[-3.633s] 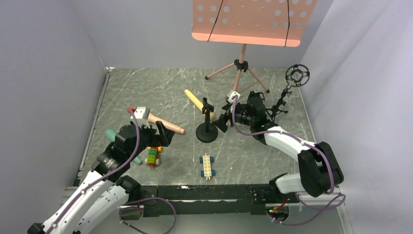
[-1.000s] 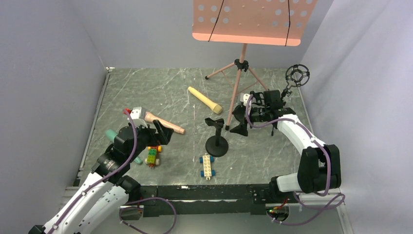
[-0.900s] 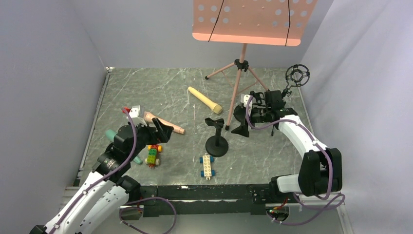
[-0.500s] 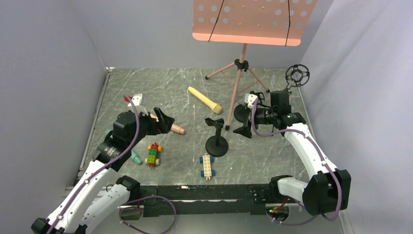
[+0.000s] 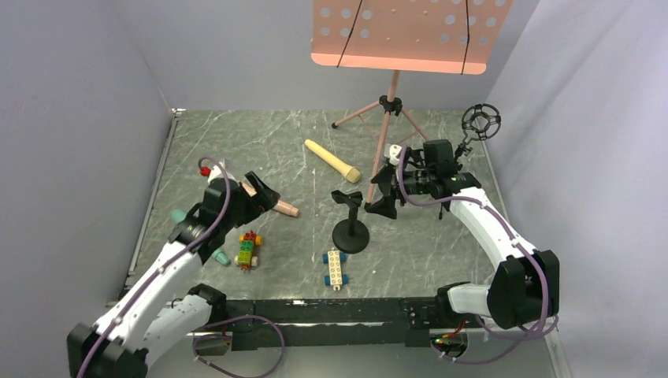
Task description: Attach the microphones to the stand
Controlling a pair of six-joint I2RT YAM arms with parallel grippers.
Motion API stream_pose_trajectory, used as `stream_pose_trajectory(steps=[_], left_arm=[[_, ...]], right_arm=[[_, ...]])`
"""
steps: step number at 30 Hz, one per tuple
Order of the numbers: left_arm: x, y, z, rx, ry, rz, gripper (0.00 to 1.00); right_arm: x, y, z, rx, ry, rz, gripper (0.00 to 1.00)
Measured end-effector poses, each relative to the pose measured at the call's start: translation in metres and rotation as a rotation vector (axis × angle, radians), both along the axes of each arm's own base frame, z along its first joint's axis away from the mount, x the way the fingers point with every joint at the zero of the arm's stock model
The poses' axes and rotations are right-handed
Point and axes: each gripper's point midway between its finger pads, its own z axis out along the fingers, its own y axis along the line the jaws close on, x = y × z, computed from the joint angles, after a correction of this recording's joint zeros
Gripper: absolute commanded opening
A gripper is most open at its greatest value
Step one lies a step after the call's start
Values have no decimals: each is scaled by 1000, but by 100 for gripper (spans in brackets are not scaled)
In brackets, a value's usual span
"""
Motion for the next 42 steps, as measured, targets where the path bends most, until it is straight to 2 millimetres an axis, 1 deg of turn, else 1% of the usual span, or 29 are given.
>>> stream_pose_trajectory(steps=[3, 5, 7, 9, 12, 18, 24, 28, 32, 40, 42], left_arm=[[17, 13, -28, -13, 192, 154, 98], [30, 19, -46, -3, 325, 232, 97], [49, 21, -59, 11, 427, 293, 96], [63, 21, -68, 26, 500, 333, 96], [77, 21, -82, 50, 581, 374, 97], [79, 28, -105, 85, 706, 430, 95], [77, 35, -123, 107, 769, 456, 94], [80, 38, -134, 116, 799, 471, 91], [88, 46, -144, 121, 823, 497, 86], [114, 66, -156, 124, 834, 561, 76], [115, 67, -158, 132, 835, 569, 68]], right_arm=[[0, -12, -4, -2, -9, -31, 100], [0, -19, -5, -3, -12, -47, 100], [2, -24, -5, -6, -20, -57, 100], [1, -26, -7, -11, -18, -58, 100], [2, -27, -7, -15, -28, -53, 100], [1, -28, -9, -23, -45, -40, 100], [-2, -28, -11, -27, -43, -28, 100], [-4, -27, -11, -23, -39, -20, 100], [-5, -27, -11, -20, -38, -13, 100], [-7, -26, -15, -22, -30, -2, 100], [-7, -26, -15, -22, -26, 1, 100]])
